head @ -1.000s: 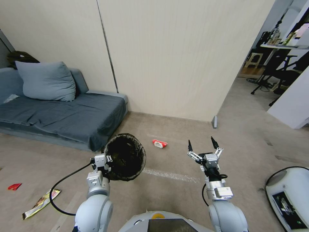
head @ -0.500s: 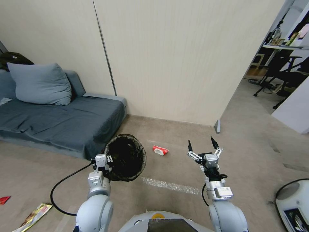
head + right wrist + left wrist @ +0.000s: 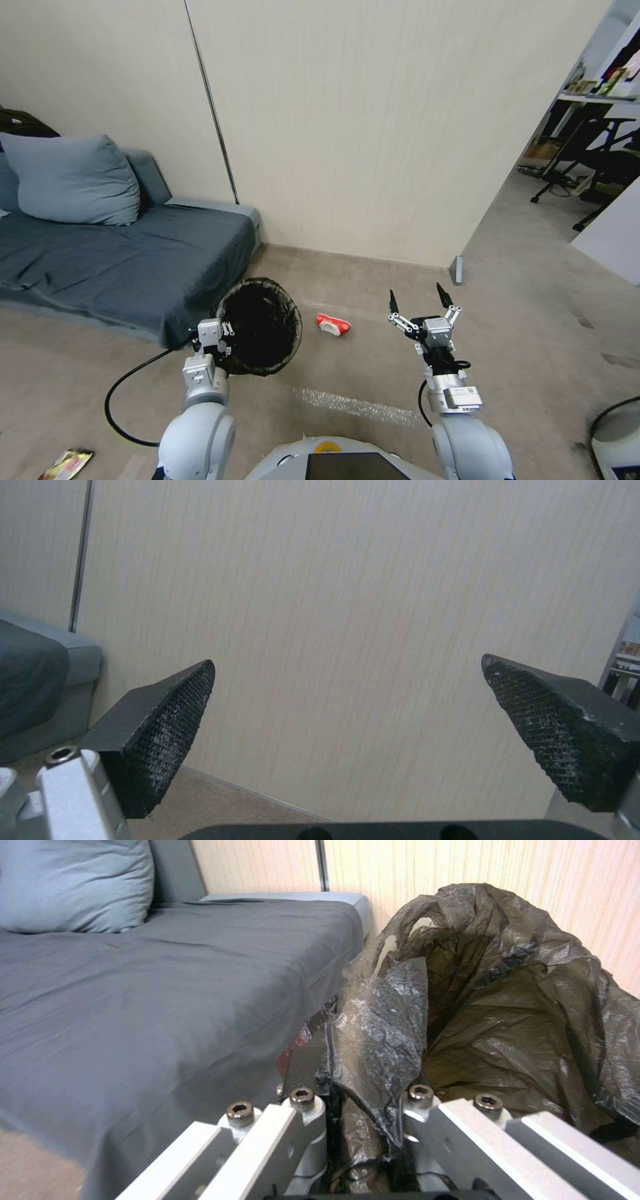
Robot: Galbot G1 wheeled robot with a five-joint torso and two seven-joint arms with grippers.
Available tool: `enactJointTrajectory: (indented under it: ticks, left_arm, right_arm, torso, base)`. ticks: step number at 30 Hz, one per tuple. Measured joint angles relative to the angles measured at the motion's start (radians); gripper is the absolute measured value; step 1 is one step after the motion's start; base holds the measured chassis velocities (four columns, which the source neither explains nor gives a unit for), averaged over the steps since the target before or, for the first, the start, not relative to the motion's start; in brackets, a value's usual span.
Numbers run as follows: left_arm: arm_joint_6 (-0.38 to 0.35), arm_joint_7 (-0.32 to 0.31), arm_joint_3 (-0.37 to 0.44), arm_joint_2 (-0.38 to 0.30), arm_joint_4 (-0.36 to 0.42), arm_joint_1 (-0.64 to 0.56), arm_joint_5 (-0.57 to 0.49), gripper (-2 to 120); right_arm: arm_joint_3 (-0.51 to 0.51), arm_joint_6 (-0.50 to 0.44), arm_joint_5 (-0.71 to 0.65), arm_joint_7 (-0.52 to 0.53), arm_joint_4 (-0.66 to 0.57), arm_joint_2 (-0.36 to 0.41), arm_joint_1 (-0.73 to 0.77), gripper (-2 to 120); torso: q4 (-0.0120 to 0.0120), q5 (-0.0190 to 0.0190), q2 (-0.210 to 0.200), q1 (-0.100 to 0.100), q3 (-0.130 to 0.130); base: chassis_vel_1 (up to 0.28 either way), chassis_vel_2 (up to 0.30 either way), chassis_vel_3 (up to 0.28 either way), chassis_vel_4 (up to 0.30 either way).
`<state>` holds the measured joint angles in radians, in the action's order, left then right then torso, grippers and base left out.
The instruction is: Pick up the trash bin, then pick up the garbage from the floor and place it into the trash bin.
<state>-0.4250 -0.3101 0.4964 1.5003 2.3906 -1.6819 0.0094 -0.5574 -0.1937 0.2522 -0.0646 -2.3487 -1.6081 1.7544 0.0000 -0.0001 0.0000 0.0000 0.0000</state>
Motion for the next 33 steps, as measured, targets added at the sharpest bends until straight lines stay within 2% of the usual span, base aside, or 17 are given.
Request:
enactJointTrajectory:
  ticks: [10,23,26,29,33]
  left_arm:
    - [0.002,-0.002,0.003,0.0,0.005,-0.003,0.0,7]
    - [0.004,-0.001,-0.001,0.004,0.002,0.001,0.002,7]
    - [0.005,0.0,0.0,0.004,0.001,0.002,0.002,7]
    - [0.005,0.001,0.002,0.005,0.001,0.002,0.002,7]
    - [0.005,0.003,0.009,0.007,-0.002,0.005,0.003,7]
  right_arm:
    - [-0.002,-0.056,-0.002,-0.082,0.009,0.0,0.001,100]
    - [-0.002,-0.078,0.013,-0.109,0.029,0.0,-0.018,100]
    - [-0.004,-0.053,0.013,-0.119,0.049,0.0,-0.041,100]
    - [-0.005,-0.012,-0.008,-0.124,0.072,0.0,-0.088,100]
    - [0.0,0.052,-0.072,-0.136,0.142,0.114,-0.167,100]
  torso:
    - [0.0,0.0001,0.0,0.0,0.0]
    - [0.0001,0.0002,0.0,0.0,0.0]
    - [-0.0005,-0.0002,0.0,0.0,0.0]
    - [0.0004,0.0005,0.0,0.0,0.0]
    - [0.0,0.0002,0.0,0.0,0.0]
  base:
    - [-0.033,0.033,0.037,-0.031]
    - [0.0,0.0,0.0,0.0]
    - [0.0,0.0,0.0,0.0]
    - [0.0,0.0,0.0,0.0]
    - [0.0,0.0,0.0,0.0]
